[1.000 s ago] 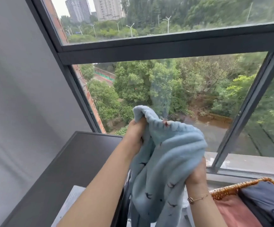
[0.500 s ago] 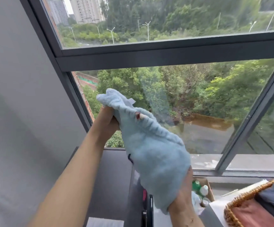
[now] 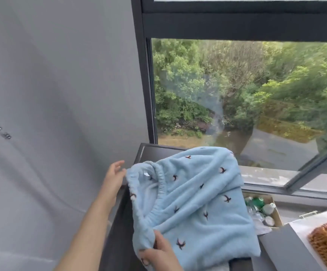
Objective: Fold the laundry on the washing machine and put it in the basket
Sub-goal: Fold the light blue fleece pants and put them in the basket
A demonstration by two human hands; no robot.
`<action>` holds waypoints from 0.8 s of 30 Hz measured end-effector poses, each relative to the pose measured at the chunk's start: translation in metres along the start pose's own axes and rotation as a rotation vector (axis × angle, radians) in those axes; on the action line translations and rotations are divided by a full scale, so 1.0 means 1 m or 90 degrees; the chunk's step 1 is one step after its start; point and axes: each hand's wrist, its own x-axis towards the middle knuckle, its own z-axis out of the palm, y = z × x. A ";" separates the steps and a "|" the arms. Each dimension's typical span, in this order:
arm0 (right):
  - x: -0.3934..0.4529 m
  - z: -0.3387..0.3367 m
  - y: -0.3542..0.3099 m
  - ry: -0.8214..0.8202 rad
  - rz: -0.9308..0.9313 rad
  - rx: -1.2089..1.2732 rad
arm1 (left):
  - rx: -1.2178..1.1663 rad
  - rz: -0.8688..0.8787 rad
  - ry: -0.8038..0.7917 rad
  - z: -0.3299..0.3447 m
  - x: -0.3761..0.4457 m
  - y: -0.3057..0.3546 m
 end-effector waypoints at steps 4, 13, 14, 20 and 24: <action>-0.001 0.005 0.035 0.028 0.030 -0.044 | -0.027 -0.039 -0.076 -0.009 -0.026 -0.036; -0.028 -0.086 0.059 0.400 -0.125 -0.024 | 0.333 -0.187 -0.248 0.041 -0.076 -0.082; -0.034 -0.095 0.063 0.389 -0.103 -0.016 | 0.395 -0.173 -0.233 0.045 -0.082 -0.090; -0.057 -0.102 0.065 0.266 0.151 0.043 | 0.712 -0.060 -0.105 0.050 -0.122 -0.107; -0.062 -0.091 0.063 0.283 0.224 0.084 | 0.485 -0.032 -0.099 0.034 -0.123 -0.112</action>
